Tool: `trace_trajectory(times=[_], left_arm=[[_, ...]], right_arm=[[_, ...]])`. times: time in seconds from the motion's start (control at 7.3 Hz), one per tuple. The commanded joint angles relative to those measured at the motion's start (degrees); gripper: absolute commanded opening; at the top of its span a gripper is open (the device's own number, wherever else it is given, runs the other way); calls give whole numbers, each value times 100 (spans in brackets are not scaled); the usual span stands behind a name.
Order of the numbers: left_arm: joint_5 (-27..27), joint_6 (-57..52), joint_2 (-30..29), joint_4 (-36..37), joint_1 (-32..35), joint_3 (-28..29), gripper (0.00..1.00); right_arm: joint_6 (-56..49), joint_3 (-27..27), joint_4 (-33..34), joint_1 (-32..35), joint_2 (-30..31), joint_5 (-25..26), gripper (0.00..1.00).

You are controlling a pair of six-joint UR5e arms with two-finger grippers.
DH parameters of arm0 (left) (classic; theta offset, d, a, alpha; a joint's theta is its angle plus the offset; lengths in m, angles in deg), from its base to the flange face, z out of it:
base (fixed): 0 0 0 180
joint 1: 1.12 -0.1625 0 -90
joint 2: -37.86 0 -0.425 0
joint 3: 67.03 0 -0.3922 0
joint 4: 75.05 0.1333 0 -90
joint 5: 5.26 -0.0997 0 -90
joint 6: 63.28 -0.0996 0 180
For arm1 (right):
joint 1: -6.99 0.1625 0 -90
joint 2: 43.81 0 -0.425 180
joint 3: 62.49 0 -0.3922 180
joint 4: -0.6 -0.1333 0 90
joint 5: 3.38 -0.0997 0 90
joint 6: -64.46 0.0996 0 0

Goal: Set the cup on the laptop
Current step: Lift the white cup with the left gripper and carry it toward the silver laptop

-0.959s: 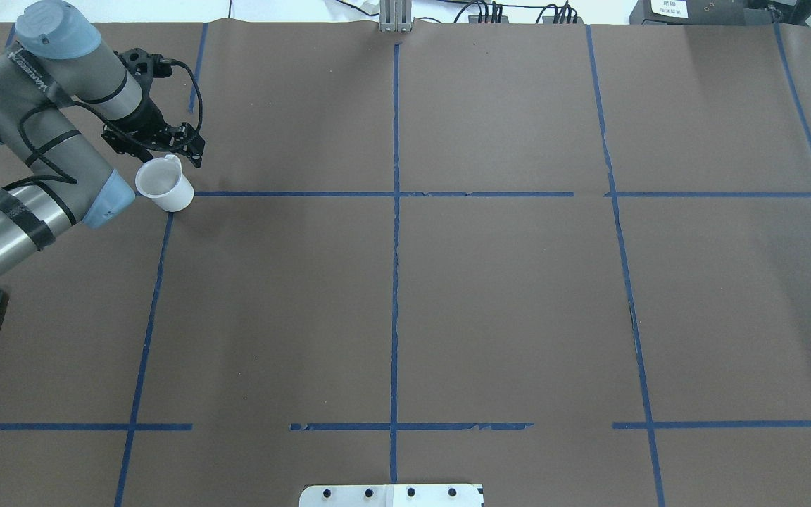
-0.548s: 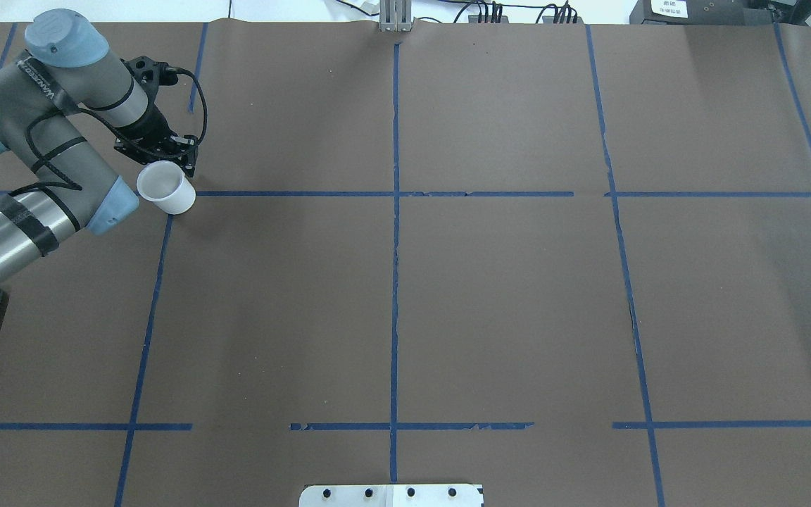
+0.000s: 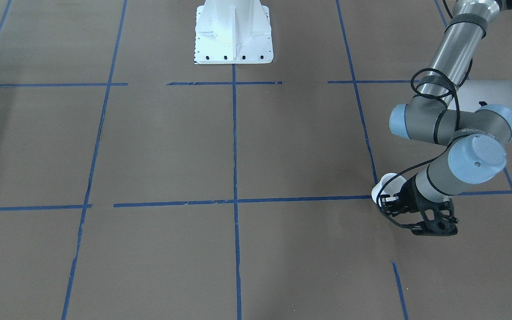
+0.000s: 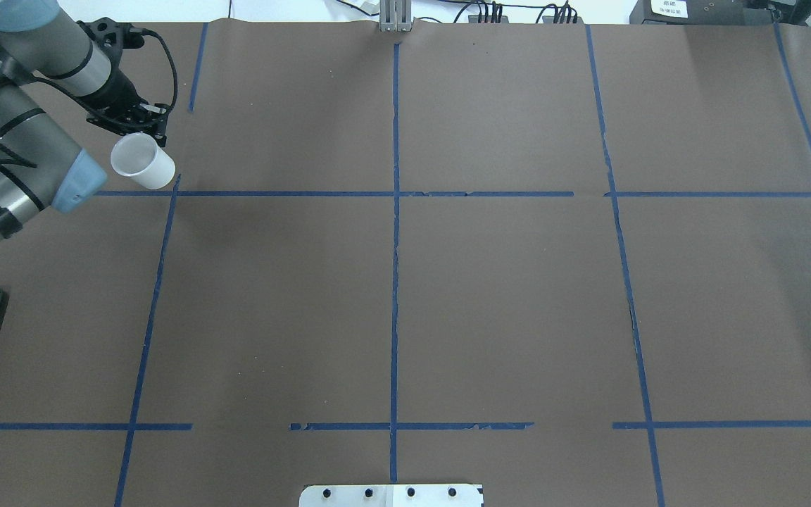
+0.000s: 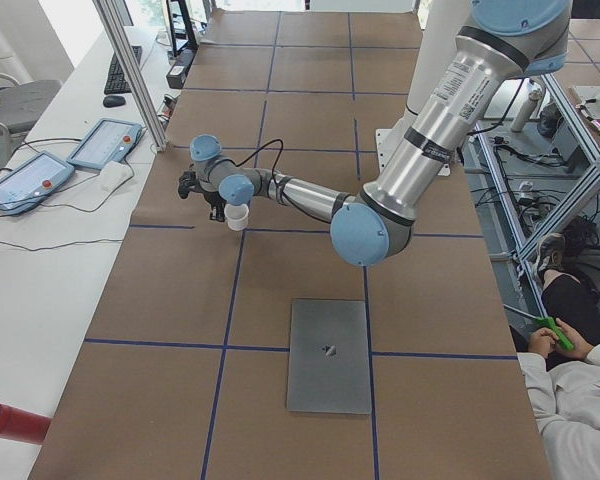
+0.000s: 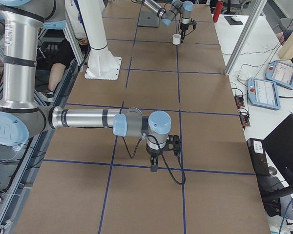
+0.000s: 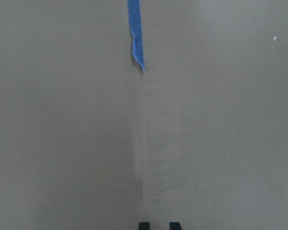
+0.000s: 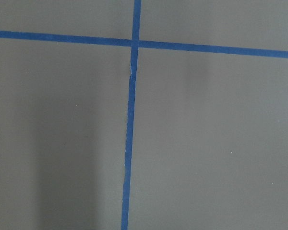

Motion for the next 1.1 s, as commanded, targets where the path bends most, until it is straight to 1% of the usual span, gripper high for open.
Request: trace_trajectory(times=[0.0, 0.14, 0.27, 0.41, 0.55, 0.68, 0.96], left_arm=[[43, -176, 1464, 18, 142, -1497, 0], [43, -569, 2239, -9, 160, -2061, 0], [43, -1260, 2977, -35, 169, -2276, 0], [34, -1920, 3515, -122, 360, -2252, 0], [34, -2005, 3860, -306, 467, -2226, 0], [34, -2005, 4168, -325, 590, -2243, 0], [34, -1997, 4390, -579, 626, -2060, 0]], right_arm=[[0, 0, -3, 0, 0, -1, 100], [0, 0, 6, 0, 0, 8, 100], [0, 0, -3, 0, 0, 0, 100], [0, 0, -3, 0, 0, -1, 100], [0, 0, -3, 0, 0, 8, 100], [0, 0, -3, 0, 0, 0, 100], [0, 0, 6, 0, 0, 8, 100]])
